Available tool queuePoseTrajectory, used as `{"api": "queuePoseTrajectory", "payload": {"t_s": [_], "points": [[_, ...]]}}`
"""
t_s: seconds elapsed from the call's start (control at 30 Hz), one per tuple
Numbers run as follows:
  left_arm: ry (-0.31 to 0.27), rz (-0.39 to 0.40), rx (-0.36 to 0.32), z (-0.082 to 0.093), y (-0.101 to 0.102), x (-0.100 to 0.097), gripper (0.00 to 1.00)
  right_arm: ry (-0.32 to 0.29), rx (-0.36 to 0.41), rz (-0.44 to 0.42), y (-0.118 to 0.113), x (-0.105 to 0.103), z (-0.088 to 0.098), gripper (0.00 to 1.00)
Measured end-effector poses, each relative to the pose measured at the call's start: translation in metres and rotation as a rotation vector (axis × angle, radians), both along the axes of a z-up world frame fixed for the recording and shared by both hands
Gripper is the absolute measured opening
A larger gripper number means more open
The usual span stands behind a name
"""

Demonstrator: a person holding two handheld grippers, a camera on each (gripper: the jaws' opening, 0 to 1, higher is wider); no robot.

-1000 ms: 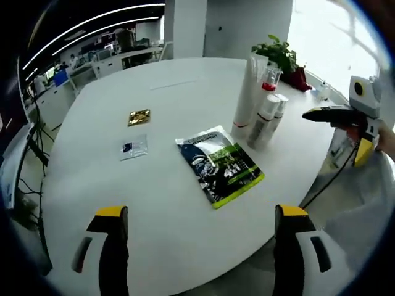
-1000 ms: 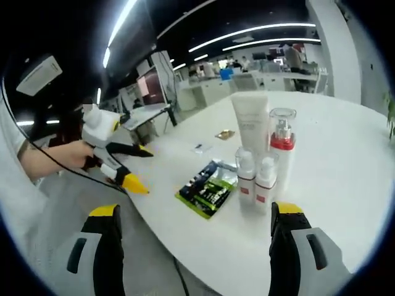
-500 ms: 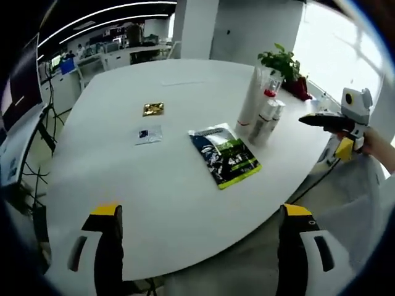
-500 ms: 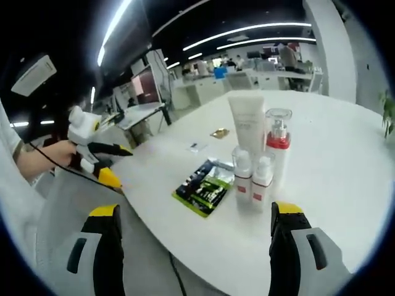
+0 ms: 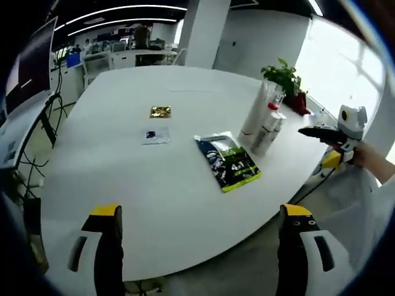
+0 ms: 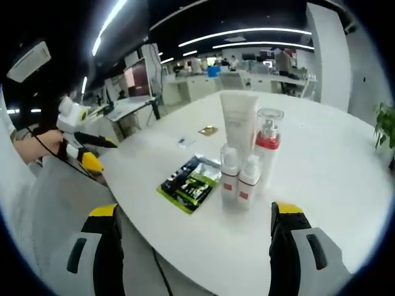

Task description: Arrange the skincare products in the storage area until every visible bottle or jar stands upright without overlapping.

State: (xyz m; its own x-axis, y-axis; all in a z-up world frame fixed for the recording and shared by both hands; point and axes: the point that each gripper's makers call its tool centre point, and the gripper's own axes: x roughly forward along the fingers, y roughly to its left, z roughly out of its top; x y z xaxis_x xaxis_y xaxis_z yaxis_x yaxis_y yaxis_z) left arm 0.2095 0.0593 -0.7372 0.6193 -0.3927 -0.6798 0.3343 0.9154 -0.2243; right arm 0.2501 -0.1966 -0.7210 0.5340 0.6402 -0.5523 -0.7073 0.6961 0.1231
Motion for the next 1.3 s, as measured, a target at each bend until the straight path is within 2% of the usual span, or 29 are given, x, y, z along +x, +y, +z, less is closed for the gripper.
{"api": "queuePoseTrajectory", "payload": {"t_s": [0.13, 0.3, 0.57, 0.73, 0.93, 1.3], "points": [[-0.003, -0.017, 0.002, -0.002, 0.003, 0.002, 0.99, -0.002, -0.045, 0.024, 0.001, -0.003, -0.007, 1.00], [-0.028, -0.017, -0.035, -0.002, 0.002, 0.009, 0.99, -0.009, -0.085, 0.033, 0.000, -0.004, -0.008, 1.00], [-0.037, -0.007, -0.022, -0.007, 0.006, 0.028, 0.99, 0.006, -0.076, -0.006, -0.007, 0.000, -0.009, 1.00], [-0.036, 0.020, 0.021, -0.013, 0.010, 0.047, 0.99, 0.019, -0.076, -0.017, -0.010, 0.000, -0.012, 1.00], [-0.003, 0.054, 0.074, -0.030, 0.016, 0.074, 0.97, 0.033, -0.079, 0.000, -0.009, -0.003, -0.014, 0.99], [0.037, 0.044, 0.142, -0.055, 0.023, 0.117, 0.95, 0.036, -0.053, -0.003, -0.005, -0.003, -0.012, 1.00]]}}
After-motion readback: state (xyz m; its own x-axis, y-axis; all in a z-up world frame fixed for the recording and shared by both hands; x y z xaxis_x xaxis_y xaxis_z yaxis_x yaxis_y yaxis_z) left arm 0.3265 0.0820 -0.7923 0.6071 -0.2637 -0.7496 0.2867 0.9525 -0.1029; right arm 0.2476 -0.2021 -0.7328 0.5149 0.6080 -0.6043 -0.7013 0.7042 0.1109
